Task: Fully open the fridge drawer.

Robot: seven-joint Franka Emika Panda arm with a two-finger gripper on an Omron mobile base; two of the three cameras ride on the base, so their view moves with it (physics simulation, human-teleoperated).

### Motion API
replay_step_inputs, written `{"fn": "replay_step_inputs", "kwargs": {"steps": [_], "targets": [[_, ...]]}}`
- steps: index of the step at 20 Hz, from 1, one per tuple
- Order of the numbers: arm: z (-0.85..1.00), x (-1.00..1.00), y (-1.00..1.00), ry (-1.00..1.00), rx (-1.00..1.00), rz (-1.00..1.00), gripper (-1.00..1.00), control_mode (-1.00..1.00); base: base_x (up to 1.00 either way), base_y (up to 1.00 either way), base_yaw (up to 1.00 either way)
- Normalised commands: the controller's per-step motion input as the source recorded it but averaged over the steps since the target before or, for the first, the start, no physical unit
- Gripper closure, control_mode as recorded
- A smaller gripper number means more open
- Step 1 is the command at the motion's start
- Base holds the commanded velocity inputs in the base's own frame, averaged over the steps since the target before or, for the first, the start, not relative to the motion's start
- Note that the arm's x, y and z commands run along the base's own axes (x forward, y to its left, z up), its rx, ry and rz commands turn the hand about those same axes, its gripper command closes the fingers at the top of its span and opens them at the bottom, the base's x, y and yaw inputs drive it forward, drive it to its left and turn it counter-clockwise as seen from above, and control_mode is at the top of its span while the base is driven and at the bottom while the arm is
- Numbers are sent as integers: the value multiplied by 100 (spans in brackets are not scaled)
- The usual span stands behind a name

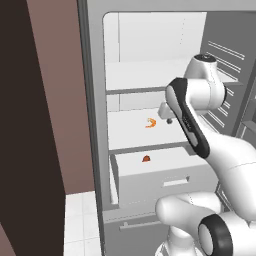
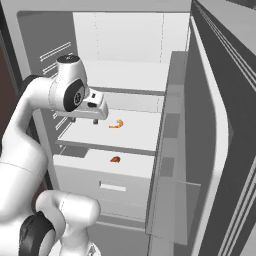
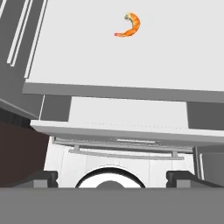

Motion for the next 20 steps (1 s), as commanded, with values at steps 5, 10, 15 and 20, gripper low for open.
{"fn": "replay_step_inputs", "kwargs": {"steps": [5,10,15,20], "targets": [[0,-43,-5,0,0,0,-100,-100,0,0,0],[0,-43,-7,0,0,0,-100,-100,0,0,0],[0,-1,0,0,0,0,-100,-100,0,0,0],[0,0,0,0,0,0,-100,-100,0,0,0]]}}
